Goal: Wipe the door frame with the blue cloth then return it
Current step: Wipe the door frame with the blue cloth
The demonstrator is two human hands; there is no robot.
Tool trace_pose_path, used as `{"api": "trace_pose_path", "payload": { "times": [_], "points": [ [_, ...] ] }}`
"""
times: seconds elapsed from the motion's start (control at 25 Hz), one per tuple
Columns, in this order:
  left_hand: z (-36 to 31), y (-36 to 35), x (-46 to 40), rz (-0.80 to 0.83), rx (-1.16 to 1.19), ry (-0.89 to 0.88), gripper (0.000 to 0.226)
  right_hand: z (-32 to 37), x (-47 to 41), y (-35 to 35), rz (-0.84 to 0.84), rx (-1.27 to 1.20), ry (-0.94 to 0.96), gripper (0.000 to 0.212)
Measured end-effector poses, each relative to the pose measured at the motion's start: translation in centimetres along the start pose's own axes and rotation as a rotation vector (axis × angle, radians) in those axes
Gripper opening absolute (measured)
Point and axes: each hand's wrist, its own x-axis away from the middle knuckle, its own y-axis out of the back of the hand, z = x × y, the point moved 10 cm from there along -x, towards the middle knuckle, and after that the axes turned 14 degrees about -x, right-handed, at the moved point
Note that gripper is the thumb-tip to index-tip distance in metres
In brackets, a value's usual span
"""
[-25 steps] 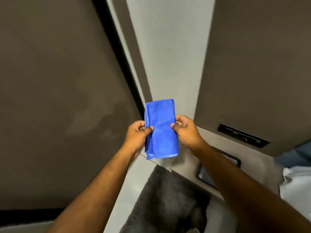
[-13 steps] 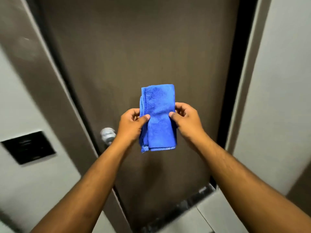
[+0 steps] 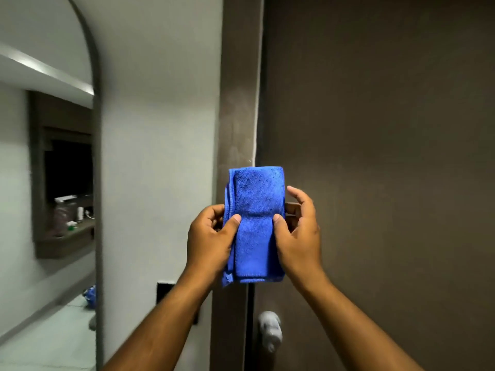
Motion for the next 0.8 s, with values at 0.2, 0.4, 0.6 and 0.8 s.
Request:
{"api": "trace_pose_path", "payload": {
  "times": [0.2, 0.4, 0.6, 0.8],
  "points": [
    [0.2, 1.0, -3.8, -0.065, -0.140, -0.001, 0.009, 1.3, -2.9, -5.2, 0.114, 0.346, 0.239, 0.045],
    [0.9, 1.9, -6.0, -0.049, -0.385, -0.071, 0.013, -0.1, -2.9, -8.4, 0.062, 0.987, 0.277, 0.047],
    [-1.3, 5.8, -8.0, -0.230, -0.661, -0.370, 0.031, -1.5, -1.9, -12.2, 0.168, 1.259, 0.451, 0.050],
    [-2.9, 6.5, -11.9, -0.223, -1.200, -0.714, 0.070, -2.2, -3.0, -13.3, 0.264, 1.231, 0.495, 0.073]
  ]
}}
